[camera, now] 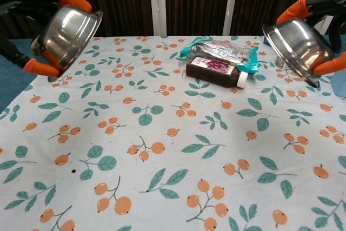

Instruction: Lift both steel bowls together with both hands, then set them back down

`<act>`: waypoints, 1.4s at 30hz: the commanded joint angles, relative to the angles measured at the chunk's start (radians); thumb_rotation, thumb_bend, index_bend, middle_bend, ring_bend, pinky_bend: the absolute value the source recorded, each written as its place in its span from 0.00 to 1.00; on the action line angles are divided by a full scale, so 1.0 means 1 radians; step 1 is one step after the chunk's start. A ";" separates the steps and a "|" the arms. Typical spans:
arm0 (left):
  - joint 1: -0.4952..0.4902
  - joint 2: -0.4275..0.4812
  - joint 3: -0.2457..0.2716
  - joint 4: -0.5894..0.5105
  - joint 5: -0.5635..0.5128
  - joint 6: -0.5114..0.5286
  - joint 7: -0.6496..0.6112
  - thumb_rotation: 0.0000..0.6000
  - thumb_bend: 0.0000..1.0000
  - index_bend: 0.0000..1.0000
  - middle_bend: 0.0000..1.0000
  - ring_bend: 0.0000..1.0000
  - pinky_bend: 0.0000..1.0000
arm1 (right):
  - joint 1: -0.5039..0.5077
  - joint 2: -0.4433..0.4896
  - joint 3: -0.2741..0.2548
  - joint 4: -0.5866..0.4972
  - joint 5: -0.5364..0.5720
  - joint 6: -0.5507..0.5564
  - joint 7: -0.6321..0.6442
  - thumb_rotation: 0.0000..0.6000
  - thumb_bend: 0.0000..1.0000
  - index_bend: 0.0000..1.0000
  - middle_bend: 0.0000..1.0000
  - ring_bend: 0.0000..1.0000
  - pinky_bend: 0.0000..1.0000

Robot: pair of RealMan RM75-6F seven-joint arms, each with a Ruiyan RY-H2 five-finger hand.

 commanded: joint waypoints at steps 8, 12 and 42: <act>-0.022 0.096 0.008 -0.115 -0.301 -0.124 0.297 1.00 0.01 0.38 0.31 0.22 0.37 | 0.007 -0.017 -0.049 -0.009 0.115 -0.008 -0.387 1.00 0.21 0.51 0.29 0.48 0.54; -0.039 0.082 0.005 -0.097 -0.385 -0.152 0.341 1.00 0.01 0.38 0.30 0.22 0.37 | 0.017 -0.021 -0.063 -0.014 0.154 -0.036 -0.447 1.00 0.21 0.51 0.29 0.48 0.54; -0.119 -0.175 0.018 0.128 -0.496 -0.266 0.424 1.00 0.00 0.25 0.12 0.09 0.28 | 0.062 -0.144 -0.138 0.070 0.348 -0.126 -0.606 1.00 0.21 0.41 0.21 0.24 0.32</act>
